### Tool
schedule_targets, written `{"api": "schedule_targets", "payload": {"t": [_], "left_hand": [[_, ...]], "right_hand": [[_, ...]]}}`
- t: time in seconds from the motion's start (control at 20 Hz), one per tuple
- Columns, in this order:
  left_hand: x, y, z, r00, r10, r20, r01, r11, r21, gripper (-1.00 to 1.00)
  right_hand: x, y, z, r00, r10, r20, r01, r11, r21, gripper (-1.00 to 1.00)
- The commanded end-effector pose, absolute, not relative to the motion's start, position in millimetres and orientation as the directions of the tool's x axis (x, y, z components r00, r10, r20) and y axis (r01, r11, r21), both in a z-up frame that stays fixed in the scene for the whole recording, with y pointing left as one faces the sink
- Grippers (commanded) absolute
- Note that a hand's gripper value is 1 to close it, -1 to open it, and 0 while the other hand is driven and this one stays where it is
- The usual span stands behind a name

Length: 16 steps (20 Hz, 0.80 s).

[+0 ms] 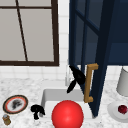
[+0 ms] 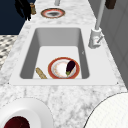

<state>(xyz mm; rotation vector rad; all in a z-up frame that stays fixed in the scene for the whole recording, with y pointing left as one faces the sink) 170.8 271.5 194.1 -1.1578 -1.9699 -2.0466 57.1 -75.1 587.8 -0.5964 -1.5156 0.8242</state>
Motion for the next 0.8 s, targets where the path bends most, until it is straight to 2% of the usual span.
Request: {"api": "schedule_targets", "payload": {"t": [0.0,0.75], "left_hand": [[170.8,271.5,194.1,-0.713,0.435,0.551,0.534,-0.174,0.828,0.0],[170.8,271.5,194.1,-0.713,0.435,0.551,0.534,-0.174,0.828,0.0]], "right_hand": [[69.6,-101.3,574.3,-0.14,0.774,0.618,-0.106,0.609,-0.786,-1.0],[107.3,-176.0,543.2,-0.408,0.693,0.594,-0.077,0.622,-0.779,-1.0]]}}
